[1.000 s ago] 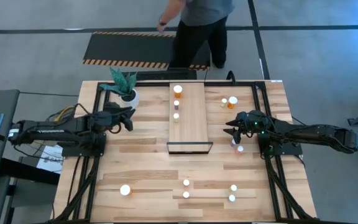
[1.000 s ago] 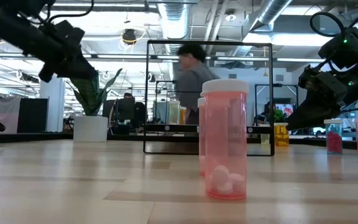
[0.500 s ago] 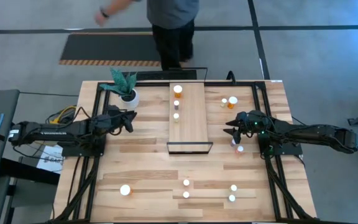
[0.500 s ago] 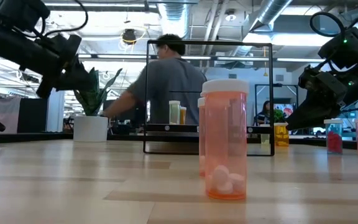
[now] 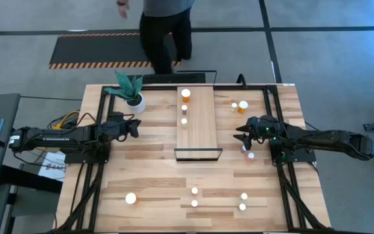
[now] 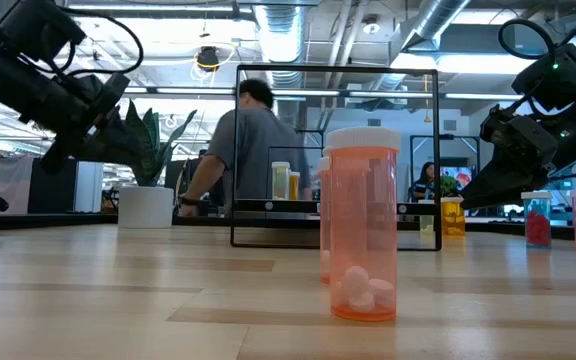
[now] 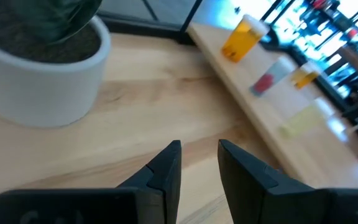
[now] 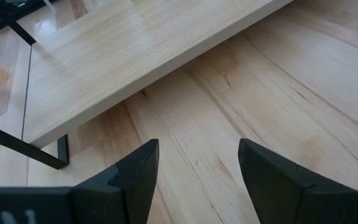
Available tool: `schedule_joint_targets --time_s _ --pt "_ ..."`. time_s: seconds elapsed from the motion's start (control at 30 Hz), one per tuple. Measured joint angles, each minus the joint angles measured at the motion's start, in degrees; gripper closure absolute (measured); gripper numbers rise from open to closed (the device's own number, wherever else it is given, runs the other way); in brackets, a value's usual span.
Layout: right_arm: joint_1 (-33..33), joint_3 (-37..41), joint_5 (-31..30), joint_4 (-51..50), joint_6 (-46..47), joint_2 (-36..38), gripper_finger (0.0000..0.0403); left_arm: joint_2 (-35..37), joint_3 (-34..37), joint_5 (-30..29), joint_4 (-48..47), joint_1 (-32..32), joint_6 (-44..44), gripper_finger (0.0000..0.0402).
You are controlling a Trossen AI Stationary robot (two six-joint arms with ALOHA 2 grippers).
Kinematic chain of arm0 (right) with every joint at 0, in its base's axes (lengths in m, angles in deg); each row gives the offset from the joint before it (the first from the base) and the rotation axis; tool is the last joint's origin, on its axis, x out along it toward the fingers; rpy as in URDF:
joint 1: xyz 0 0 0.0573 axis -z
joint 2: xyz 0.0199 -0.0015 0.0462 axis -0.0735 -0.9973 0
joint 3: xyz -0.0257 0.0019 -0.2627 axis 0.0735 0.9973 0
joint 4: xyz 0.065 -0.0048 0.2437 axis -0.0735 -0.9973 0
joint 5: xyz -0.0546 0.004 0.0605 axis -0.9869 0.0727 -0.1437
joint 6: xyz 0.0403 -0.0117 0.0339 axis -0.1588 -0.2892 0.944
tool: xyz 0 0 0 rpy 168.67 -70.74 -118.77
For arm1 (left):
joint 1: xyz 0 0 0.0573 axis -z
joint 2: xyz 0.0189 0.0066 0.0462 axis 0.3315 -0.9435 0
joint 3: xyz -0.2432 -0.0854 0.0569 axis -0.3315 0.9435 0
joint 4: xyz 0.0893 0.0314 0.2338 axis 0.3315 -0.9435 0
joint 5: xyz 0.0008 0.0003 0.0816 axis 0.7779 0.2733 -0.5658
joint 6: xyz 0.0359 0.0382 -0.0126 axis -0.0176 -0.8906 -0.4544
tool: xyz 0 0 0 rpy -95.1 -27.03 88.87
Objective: Pick and place medicine bottles onto shelf by color
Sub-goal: Put the top orange pill bottle on the shelf aligned with the other orange pill bottle
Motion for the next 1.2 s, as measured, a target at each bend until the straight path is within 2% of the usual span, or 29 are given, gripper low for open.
schedule_joint_targets --time_s 0.4,0.93,1.03,1.2 --pt "0.00 0.00 0.00 -0.04 -0.01 -0.01 0.0157 0.00 0.01 -0.01 -9.49 0.00 -0.02 0.0310" --pt "0.00 0.00 -0.02 -1.01 -0.02 -0.01 0.0157 0.00 0.00 0.02 -11.01 0.00 -0.04 0.0310" --pt "0.01 0.01 -0.02 3.86 1.69 -0.01 0.0157 0.00 0.00 0.02 -11.02 0.02 -0.04 0.0310" --pt "0.01 -0.13 -0.02 17.16 10.88 0.01 0.0157 0.00 0.00 0.04 -11.02 0.00 -0.04 0.0310"
